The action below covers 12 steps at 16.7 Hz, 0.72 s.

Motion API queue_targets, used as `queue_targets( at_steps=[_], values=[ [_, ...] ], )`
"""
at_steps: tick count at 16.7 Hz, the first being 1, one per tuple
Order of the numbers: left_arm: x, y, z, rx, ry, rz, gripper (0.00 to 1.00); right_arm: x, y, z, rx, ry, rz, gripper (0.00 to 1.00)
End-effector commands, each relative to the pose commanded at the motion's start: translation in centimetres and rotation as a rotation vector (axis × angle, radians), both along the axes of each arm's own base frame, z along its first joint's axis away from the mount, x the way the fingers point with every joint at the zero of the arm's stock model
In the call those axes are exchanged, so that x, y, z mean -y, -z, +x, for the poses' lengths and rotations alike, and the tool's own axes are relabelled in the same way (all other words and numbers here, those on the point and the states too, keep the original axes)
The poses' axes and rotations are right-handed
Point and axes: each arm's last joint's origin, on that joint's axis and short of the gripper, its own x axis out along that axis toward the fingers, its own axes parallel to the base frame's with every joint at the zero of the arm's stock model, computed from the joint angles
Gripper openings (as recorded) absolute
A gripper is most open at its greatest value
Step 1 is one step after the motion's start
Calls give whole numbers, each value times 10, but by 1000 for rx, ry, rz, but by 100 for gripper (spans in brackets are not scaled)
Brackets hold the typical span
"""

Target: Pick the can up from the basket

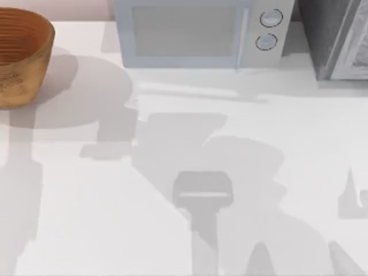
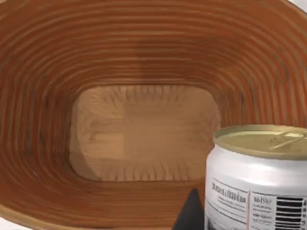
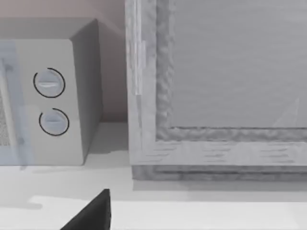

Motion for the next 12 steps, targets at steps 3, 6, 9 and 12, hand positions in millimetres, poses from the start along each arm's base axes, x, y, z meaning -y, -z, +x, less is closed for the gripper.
queue_targets(
  at_steps=[3, 6, 9, 12],
  values=[
    [19, -13, -84, 180, -3, 18, 0, 0, 0, 0, 0, 0, 0, 100],
    [32, 6, -161, 365, -8, 26, 0, 0, 0, 0, 0, 0, 0, 100],
    [40, 49, -218, 541, -15, 23, 0, 0, 0, 0, 0, 0, 0, 100],
    [44, 97, -247, 692, -22, 13, 0, 0, 0, 0, 0, 0, 0, 100]
  ],
)
